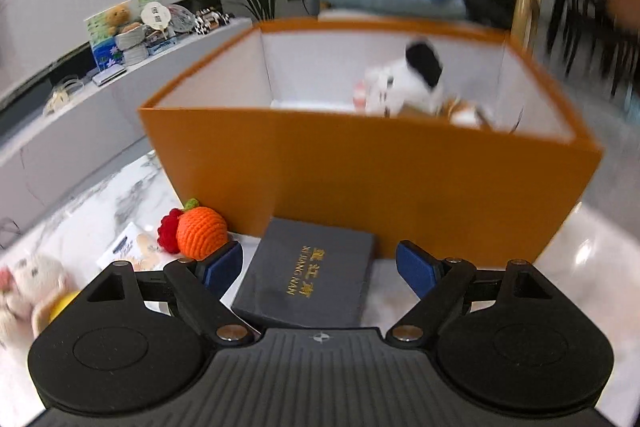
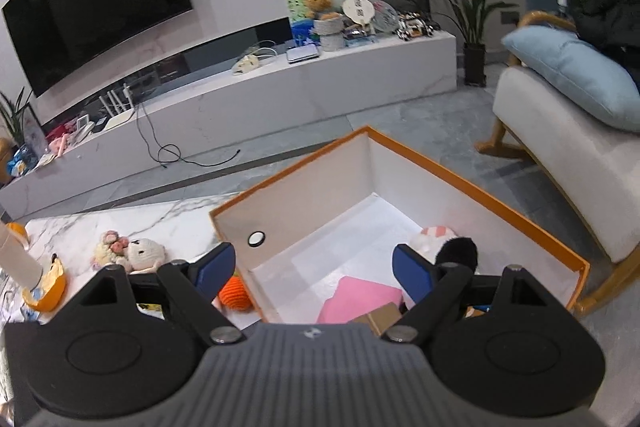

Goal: Organize objects
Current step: 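Withdraw both tools from the box and move them toward the table objects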

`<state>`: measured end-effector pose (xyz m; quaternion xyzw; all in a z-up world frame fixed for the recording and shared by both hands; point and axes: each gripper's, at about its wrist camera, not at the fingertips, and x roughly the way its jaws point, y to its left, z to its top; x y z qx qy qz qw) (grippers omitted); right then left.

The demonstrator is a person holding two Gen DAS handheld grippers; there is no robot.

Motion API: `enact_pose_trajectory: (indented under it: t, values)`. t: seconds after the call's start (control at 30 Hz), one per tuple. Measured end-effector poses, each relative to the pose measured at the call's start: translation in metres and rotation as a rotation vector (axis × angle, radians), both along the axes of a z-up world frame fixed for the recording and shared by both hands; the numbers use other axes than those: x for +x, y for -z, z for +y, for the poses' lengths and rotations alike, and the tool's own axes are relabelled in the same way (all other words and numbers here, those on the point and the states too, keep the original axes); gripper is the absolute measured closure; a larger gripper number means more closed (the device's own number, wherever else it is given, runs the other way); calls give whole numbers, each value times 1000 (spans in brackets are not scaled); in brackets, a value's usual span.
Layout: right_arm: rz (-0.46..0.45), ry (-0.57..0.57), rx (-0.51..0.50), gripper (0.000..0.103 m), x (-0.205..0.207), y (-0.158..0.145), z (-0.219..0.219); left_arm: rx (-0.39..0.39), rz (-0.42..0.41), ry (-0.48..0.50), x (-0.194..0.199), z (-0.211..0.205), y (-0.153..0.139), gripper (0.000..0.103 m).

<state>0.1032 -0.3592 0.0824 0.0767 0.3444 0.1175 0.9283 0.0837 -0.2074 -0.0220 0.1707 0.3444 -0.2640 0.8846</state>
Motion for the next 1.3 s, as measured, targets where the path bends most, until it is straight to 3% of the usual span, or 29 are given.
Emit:
enact_pose_trajectory:
  t: [0.13, 0.2, 0.33, 0.53, 0.7, 1.03, 1.3]
  values:
    - [-2, -6, 7, 17, 0, -1, -1, 63, 45, 15, 13, -9, 15, 1]
    - [-1, -13, 7, 17, 0, -1, 0, 89, 88, 11, 20, -10, 23, 4]
    - [6, -30, 3, 17, 1, 0, 4, 36, 108, -6, 19, 6, 24, 7]
    - [-12, -82, 14, 17, -5, -1, 13, 32, 113, -36, -5, 31, 25, 7]
    - [-22, -137, 6, 17, -9, 0, 30, -39, 177, -112, -18, 64, 28, 11]
    - [-24, -256, -61, 17, -17, 9, 83, -43, 158, -170, -45, 122, 28, 11]
    - [-5, -333, -159, 17, -14, 32, 130, -61, 131, -223, -44, 140, 33, 5]
